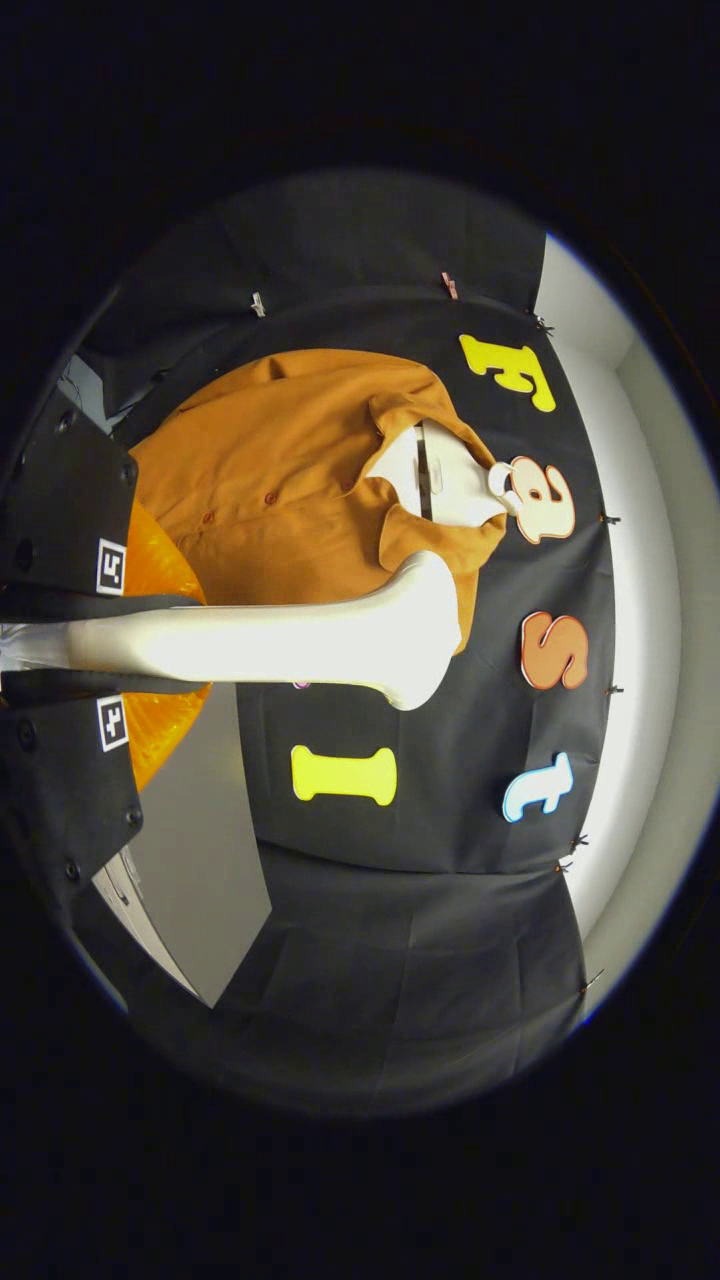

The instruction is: Iron the clothes twice with a garment steamer, once on the left side and once on the right side.

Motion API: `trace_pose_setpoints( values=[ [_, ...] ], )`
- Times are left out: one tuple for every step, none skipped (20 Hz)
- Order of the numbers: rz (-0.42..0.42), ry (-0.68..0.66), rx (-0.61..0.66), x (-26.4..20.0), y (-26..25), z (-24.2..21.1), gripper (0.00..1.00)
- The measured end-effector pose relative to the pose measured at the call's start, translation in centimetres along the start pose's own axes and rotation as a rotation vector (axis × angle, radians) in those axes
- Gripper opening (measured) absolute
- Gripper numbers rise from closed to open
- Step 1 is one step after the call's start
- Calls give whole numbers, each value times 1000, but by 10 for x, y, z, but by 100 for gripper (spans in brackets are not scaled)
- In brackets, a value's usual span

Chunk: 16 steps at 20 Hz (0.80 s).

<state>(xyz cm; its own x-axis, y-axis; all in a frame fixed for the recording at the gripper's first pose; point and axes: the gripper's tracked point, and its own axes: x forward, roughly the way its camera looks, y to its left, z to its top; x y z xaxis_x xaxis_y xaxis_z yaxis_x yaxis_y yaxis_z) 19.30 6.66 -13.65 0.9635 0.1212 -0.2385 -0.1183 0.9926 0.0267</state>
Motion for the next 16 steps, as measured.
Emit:
trace_pose_setpoints(
  values=[
    [-1, 0, 0, 7, 8, -3, 22],
    [-4, -5, -2, 14, 16, -4, 22],
    [-9, -14, -7, 22, 22, -5, 22],
    [-15, -20, -15, 28, 26, -7, 21],
    [-19, -28, -22, 35, 31, -9, 21],
    [-21, -32, -27, 41, 35, -12, 21],
    [-22, -32, -31, 50, 35, -17, 22],
    [-22, -28, -33, 57, 38, -21, 22],
    [-24, -23, -34, 64, 40, -25, 22],
    [-26, -17, -35, 71, 41, -29, 21],
    [-31, -13, -34, 77, 41, -34, 21],
    [-35, -20, -38, 82, 42, -36, 21],
    [-42, -29, -49, 85, 43, -38, 22],
    [-47, -34, -62, 89, 43, -41, 22],
    [-53, -35, -71, 92, 42, -45, 22],
    [-57, -32, -72, 94, 40, -50, 22]
  ],
)
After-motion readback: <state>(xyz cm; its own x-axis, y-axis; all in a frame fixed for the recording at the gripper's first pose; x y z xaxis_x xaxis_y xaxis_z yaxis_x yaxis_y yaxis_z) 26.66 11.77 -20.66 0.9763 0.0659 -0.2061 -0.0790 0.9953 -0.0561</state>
